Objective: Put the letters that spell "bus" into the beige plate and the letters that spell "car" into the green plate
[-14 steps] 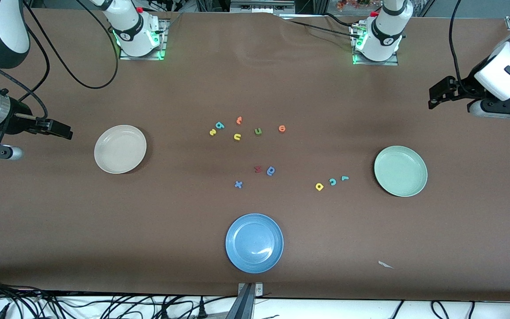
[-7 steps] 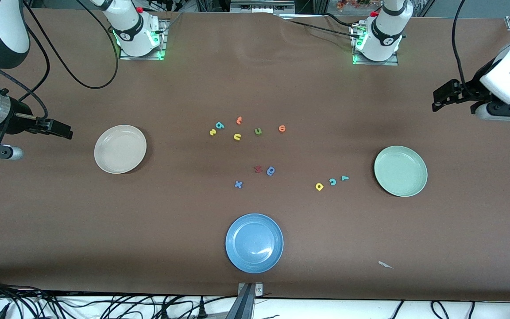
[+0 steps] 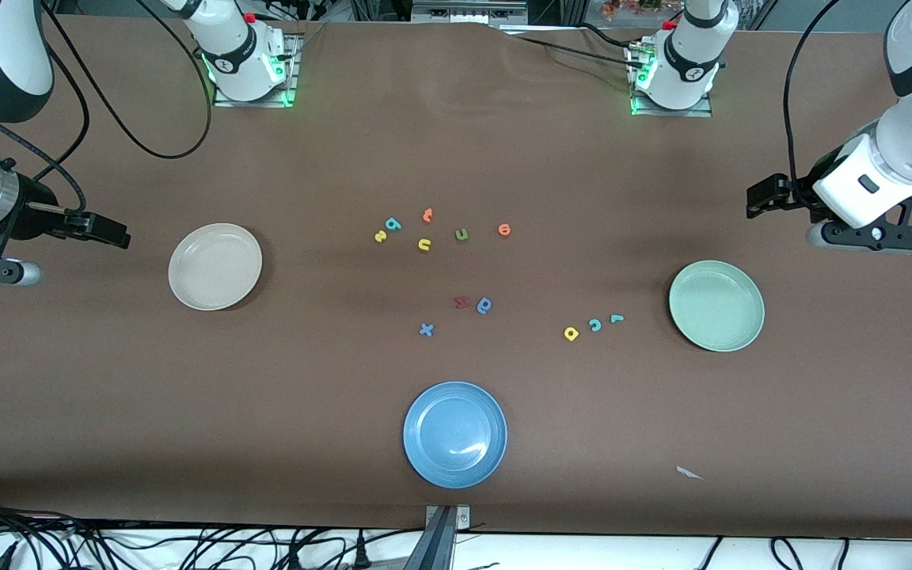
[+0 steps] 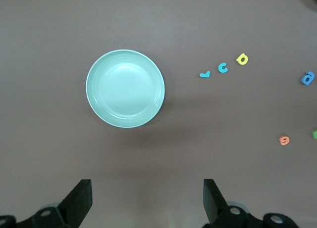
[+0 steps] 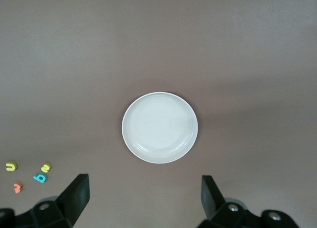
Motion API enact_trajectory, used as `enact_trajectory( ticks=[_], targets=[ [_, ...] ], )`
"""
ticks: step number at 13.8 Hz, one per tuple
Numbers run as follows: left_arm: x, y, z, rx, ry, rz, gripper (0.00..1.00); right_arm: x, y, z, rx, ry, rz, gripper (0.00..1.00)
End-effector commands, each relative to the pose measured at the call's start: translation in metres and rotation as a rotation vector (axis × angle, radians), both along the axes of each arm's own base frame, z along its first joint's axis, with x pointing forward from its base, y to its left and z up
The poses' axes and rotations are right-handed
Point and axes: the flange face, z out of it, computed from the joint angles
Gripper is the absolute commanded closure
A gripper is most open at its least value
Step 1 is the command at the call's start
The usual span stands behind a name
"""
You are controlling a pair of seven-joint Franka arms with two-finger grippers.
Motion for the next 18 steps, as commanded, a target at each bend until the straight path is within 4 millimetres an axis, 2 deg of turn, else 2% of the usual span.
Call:
enact_trajectory(
  ticks=[1,3,6,8,11,12,13,14,15,17,18],
  targets=[
    [-0.004,-0.019,-0.021,-0.044,-0.023,0.023,0.07,-0.002,0.002,0.004,0.019,0.003,0.004,0.00],
    [-0.004,-0.049,-0.051,-0.101,-0.064,0.121,0.07,-0.002,0.002,0.004,0.019,0.000,0.004,0.00],
    [-0.010,-0.105,-0.079,-0.111,-0.119,0.187,0.07,0.000,-0.003,0.007,0.020,-0.013,-0.004,0.00],
    [-0.009,-0.130,-0.101,-0.118,-0.129,0.201,0.06,0.001,-0.008,0.008,0.019,-0.019,-0.013,0.00],
    [0.003,-0.168,-0.153,-0.134,-0.154,0.174,0.05,0.001,-0.007,-0.003,0.015,0.012,-0.011,0.00],
    [0.009,-0.175,-0.173,-0.145,-0.170,0.175,0.04,0.002,-0.001,-0.003,0.014,0.010,0.000,0.00],
    [0.018,-0.176,-0.192,-0.155,-0.195,0.188,0.04,0.001,0.006,-0.005,0.013,0.016,0.009,0.00],
    [0.027,-0.174,-0.215,-0.160,-0.215,0.201,0.03,-0.001,0.022,-0.007,0.014,0.023,0.027,0.00],
    [0.032,-0.174,-0.229,-0.160,-0.232,0.210,0.02,-0.003,0.030,-0.011,0.013,0.032,0.035,0.00],
    [0.039,-0.177,-0.247,-0.158,-0.244,0.214,0.02,-0.007,0.048,-0.019,0.010,0.063,0.044,0.00],
    [0.045,-0.169,-0.253,-0.152,-0.248,0.227,0.02,-0.011,0.070,-0.025,0.005,0.074,0.056,0.00]
  ],
)
